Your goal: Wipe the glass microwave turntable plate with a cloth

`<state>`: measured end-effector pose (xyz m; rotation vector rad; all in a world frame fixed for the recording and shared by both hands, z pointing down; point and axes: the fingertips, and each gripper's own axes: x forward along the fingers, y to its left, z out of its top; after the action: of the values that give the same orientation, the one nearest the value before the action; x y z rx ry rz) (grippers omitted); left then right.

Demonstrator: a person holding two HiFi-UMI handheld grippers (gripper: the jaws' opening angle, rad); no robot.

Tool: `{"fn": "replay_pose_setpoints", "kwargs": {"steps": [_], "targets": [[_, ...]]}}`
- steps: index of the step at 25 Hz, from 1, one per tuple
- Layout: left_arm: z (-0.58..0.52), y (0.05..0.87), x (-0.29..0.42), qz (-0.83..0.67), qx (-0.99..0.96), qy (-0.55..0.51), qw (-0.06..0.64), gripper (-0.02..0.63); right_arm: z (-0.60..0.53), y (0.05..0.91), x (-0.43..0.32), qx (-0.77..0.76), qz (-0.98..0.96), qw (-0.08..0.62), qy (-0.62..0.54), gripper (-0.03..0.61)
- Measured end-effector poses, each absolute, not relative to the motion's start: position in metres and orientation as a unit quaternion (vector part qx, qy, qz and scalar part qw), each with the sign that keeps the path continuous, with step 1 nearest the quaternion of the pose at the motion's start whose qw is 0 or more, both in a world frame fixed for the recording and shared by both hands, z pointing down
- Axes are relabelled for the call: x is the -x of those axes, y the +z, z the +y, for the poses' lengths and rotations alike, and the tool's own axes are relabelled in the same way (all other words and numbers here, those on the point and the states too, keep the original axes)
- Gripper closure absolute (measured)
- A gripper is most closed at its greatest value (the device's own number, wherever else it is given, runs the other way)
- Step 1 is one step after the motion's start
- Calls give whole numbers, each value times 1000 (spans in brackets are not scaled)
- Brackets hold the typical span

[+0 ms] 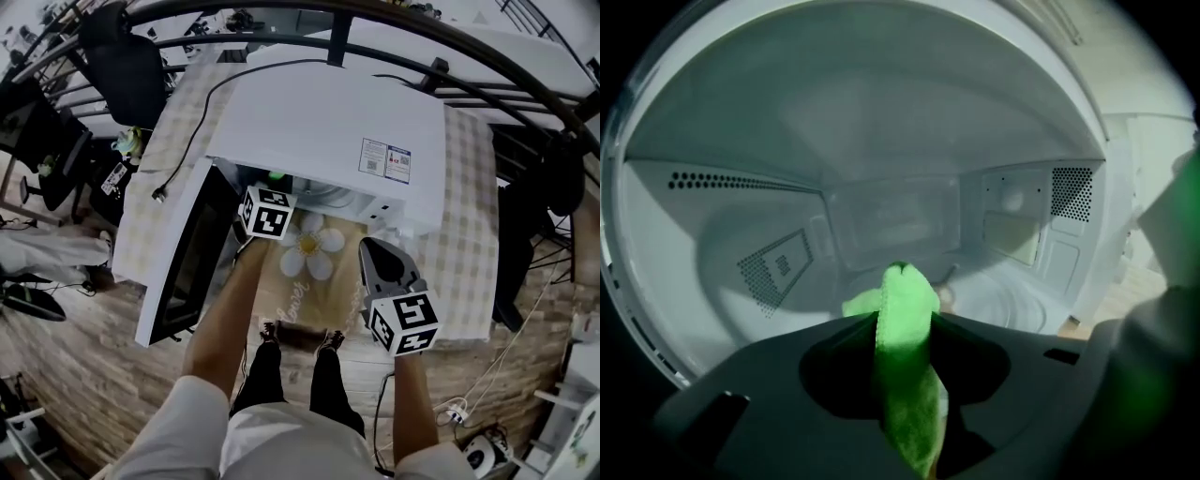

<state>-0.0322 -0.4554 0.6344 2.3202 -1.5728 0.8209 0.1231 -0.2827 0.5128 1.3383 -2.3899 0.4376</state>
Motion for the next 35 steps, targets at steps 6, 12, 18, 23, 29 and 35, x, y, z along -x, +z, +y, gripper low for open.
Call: {"fn": "replay_pose_setpoints", "kwargs": {"steps": [6, 12, 18, 23, 29, 35], "targets": [[-444, 634, -23, -491, -820, 275, 102, 468, -281, 513, -149, -493, -836, 190, 152, 565], [-418, 634, -93, -433, -857, 259, 101, 468, -275, 512, -169, -512, -823, 188, 157, 565], [-408, 631, -103, -414, -869, 254, 100, 468, -271, 512, -166, -515, -821, 190, 157, 565], [-406, 632, -63, -435, -858, 253, 102, 468, -271, 513, -152, -508, -825, 190, 158, 565], [-418, 633, 1, -488, -828, 254, 112, 468, -272, 512, -127, -489, -836, 197, 152, 565], [-411, 636, 20, -493, -822, 249, 140, 469, -273, 511, -124, -482, -838, 207, 148, 565]]}}
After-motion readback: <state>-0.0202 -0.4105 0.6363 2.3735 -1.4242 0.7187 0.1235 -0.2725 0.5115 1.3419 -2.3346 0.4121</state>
